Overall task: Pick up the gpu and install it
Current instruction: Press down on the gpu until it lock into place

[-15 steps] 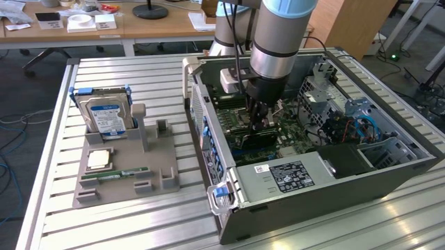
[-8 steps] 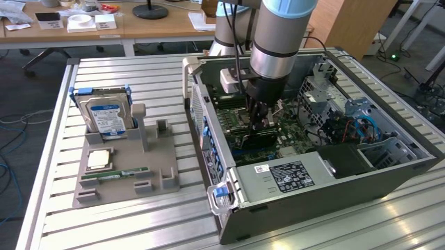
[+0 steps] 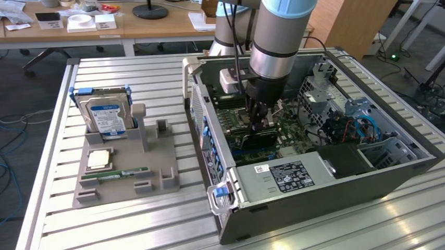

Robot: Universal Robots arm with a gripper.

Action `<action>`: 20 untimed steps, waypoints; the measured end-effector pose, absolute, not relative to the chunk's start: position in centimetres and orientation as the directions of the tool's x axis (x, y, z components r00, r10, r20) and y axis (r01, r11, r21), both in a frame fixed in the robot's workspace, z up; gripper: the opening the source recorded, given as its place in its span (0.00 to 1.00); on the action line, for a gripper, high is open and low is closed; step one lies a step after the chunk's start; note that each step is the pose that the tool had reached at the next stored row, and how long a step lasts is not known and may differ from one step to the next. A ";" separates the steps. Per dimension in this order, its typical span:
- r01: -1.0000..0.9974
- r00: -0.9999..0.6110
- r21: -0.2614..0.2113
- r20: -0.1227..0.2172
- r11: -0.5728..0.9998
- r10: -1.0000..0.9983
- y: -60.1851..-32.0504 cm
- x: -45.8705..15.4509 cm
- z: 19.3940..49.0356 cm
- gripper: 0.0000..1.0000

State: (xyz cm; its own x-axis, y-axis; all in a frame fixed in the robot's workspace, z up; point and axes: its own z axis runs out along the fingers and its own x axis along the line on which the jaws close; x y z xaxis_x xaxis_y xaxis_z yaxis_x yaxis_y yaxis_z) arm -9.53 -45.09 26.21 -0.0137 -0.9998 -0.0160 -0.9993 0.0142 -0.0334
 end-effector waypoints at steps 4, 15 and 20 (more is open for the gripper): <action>-0.999 -0.014 -0.033 -0.016 0.014 -1.000 -45.2 -9.6 26.2 0.11; -0.999 -0.014 -0.033 -0.016 0.014 -1.000 -45.2 -9.7 26.1 0.11; -0.999 -0.014 -0.033 -0.016 0.014 -1.000 -45.2 -9.7 26.1 0.11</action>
State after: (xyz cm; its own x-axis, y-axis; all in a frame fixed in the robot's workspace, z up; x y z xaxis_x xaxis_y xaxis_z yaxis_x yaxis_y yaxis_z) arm -9.72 -45.22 26.11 -0.0137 -0.9998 -0.0159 -0.9993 0.0142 -0.0332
